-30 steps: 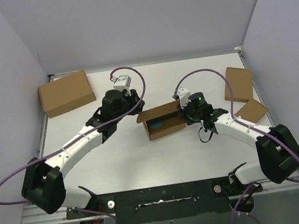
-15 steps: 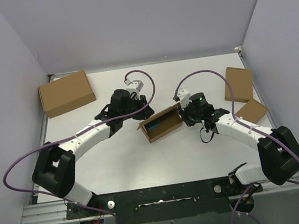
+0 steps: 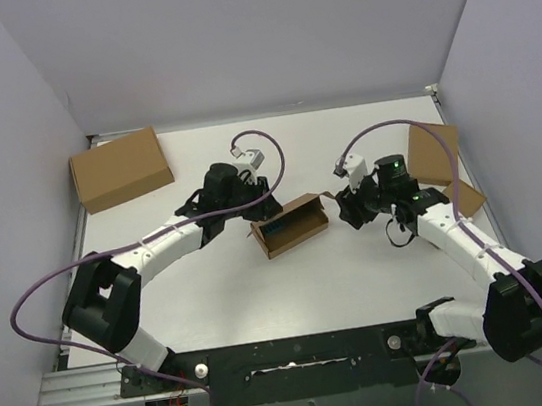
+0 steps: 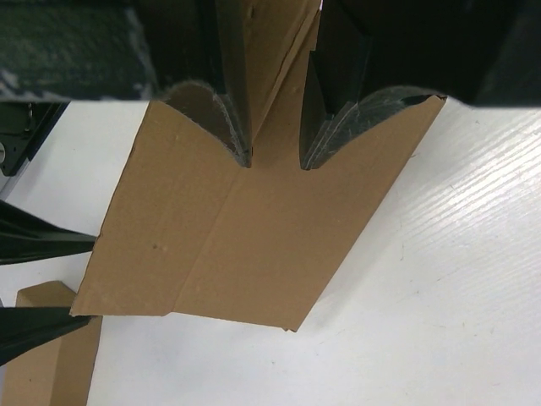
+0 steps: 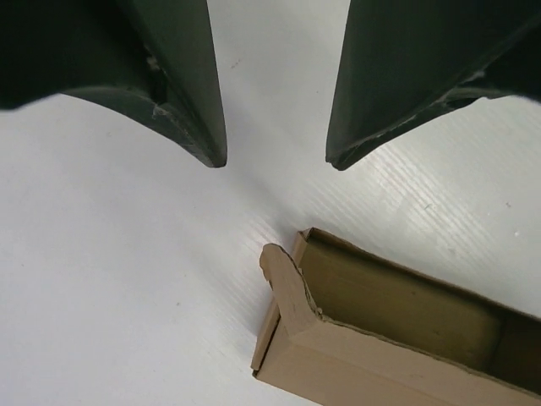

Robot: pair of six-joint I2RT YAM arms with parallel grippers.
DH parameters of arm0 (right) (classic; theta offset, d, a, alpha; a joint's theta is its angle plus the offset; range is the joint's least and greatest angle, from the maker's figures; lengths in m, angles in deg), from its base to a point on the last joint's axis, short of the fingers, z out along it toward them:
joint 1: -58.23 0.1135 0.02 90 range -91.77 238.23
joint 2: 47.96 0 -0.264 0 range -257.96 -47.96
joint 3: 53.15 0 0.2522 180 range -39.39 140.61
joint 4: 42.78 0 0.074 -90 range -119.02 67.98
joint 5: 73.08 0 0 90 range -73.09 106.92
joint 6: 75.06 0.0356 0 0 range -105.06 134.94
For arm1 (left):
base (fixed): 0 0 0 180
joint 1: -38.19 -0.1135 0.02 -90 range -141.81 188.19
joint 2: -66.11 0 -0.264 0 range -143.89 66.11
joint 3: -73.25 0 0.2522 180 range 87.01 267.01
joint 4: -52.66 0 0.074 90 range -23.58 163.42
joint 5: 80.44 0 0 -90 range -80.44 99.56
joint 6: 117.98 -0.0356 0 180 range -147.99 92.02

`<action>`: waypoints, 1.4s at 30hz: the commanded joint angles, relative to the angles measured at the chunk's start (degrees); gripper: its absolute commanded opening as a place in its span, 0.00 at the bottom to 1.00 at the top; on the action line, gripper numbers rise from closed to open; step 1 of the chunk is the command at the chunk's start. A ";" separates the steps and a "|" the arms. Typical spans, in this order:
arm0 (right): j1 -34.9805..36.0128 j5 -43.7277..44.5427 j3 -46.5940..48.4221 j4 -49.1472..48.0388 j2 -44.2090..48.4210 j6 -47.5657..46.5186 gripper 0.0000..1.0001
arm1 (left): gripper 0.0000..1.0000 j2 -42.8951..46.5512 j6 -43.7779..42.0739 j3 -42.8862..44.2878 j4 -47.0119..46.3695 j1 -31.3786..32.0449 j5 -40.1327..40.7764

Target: Fold the paper box

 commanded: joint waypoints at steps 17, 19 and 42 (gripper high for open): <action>-14.90 -28.29 5.69 -5.94 -13.07 6.58 0.00 | 0.27 -1.17 0.17 -0.33 -2.03 -0.70 -2.93; -14.86 -27.60 5.15 -10.02 -15.23 11.83 0.00 | 0.27 -1.34 0.41 -0.55 -2.37 -0.70 -3.19; -11.61 -41.51 8.58 -18.84 -30.38 26.34 0.00 | 0.27 -2.38 1.53 -2.63 -3.39 -0.84 -4.04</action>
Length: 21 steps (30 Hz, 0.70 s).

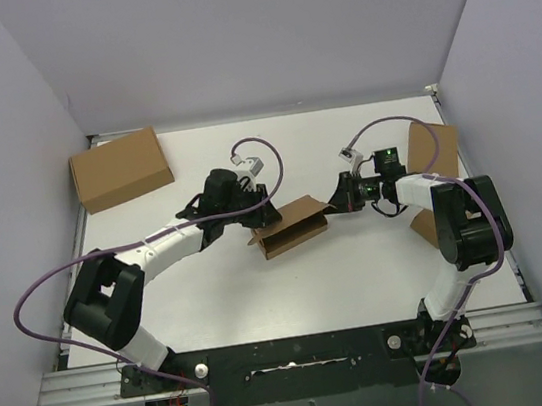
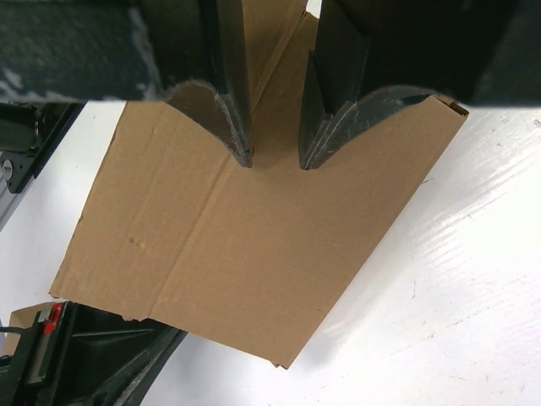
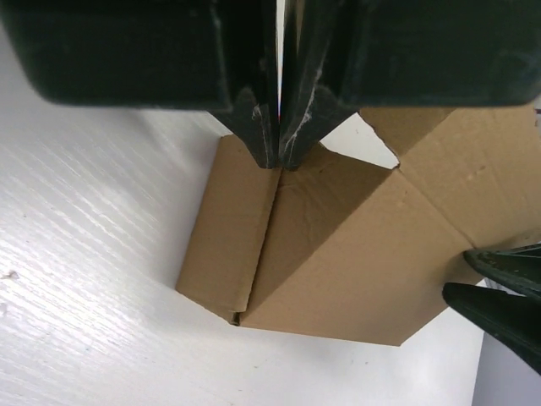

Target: Fold the paper box

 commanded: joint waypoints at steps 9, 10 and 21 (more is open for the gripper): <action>0.28 -7.02 1.20 -3.30 1.00 2.57 0.00 | 0.27 -2.17 0.20 -0.60 -3.07 -0.19 -1.57; 0.59 -7.53 1.07 -3.55 0.65 3.07 0.00 | 0.27 -2.24 0.28 -0.67 -3.25 -0.23 -1.52; 1.70 -7.75 3.95 1.24 -4.96 7.83 0.00 | 0.27 -2.74 0.64 -2.14 -3.78 -0.21 -1.72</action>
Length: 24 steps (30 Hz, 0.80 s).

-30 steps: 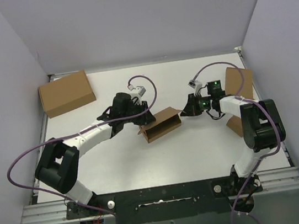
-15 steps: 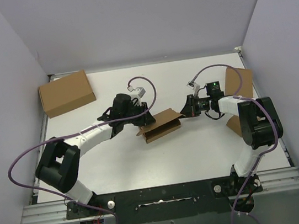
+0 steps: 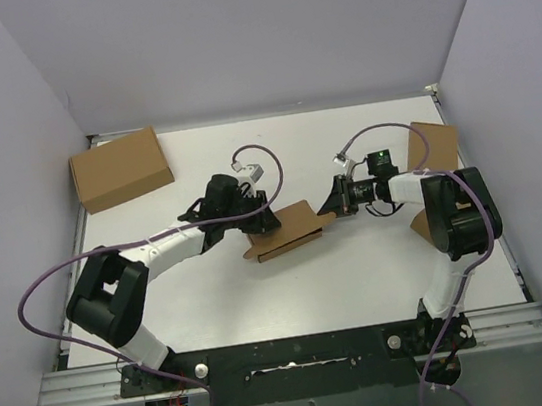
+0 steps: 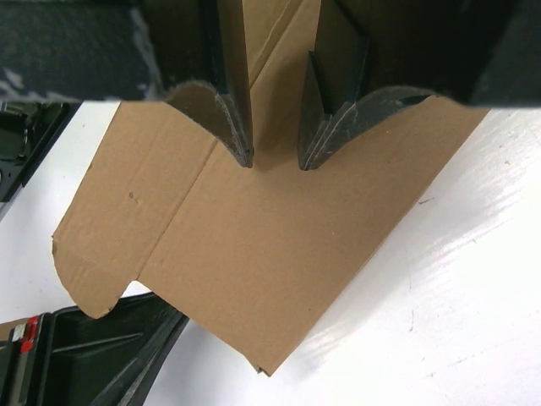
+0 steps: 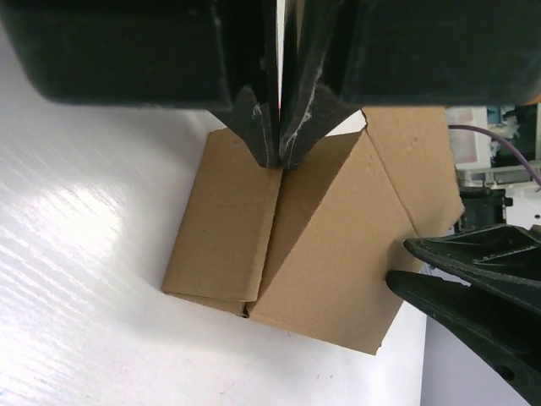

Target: Fold the paper box

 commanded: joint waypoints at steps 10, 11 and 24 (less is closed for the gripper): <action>-2.50 17.21 4.45 12.90 9.68 -12.93 0.02 | 0.27 -1.20 -0.68 -0.36 -2.08 -0.44 -1.35; -2.71 19.34 4.81 13.83 10.63 -14.61 0.03 | 0.27 -1.23 -0.77 -0.24 -1.91 -0.43 -1.35; 5.24 1.95 1.70 12.53 22.34 -32.41 0.11 | 0.23 -2.49 -1.22 -1.06 -0.40 -0.27 -0.68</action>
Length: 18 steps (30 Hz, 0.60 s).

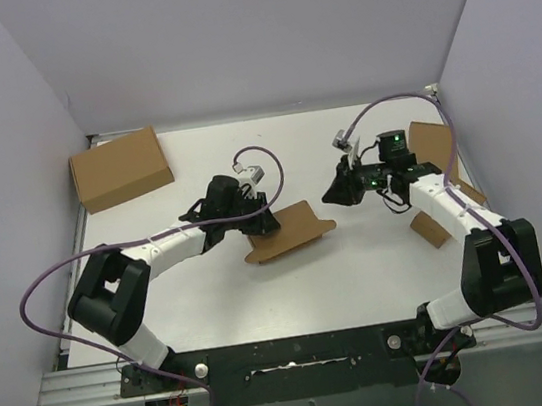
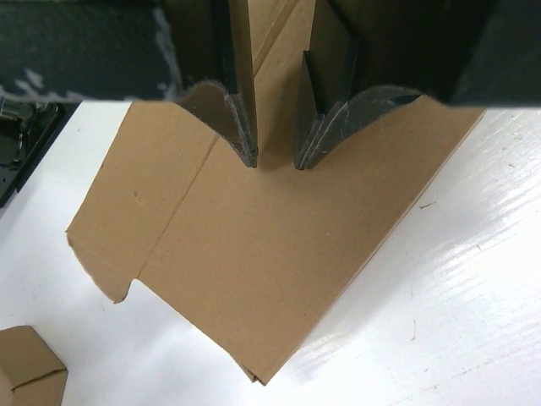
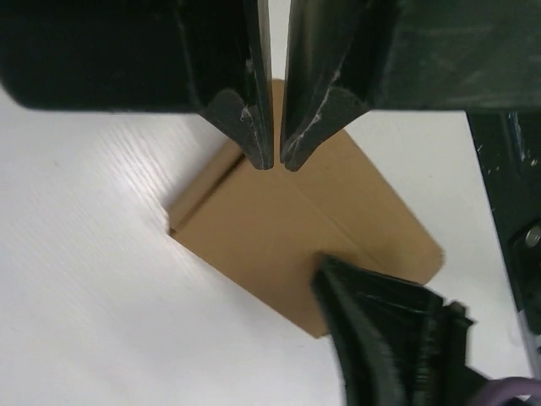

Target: Fold the paper box

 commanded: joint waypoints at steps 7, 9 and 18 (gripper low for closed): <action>9.80 3.27 5.39 9.03 -11.05 -12.15 0.04 | 0.23 -2.59 -0.06 -2.47 -1.77 -0.25 0.08; 9.93 5.68 6.67 11.49 -13.83 -12.99 0.02 | 0.23 -2.78 0.13 -2.52 -1.97 -0.28 0.05; 9.77 2.20 8.27 14.29 -11.76 -15.06 0.09 | 0.26 -0.14 1.47 -1.54 -2.47 -0.36 -0.06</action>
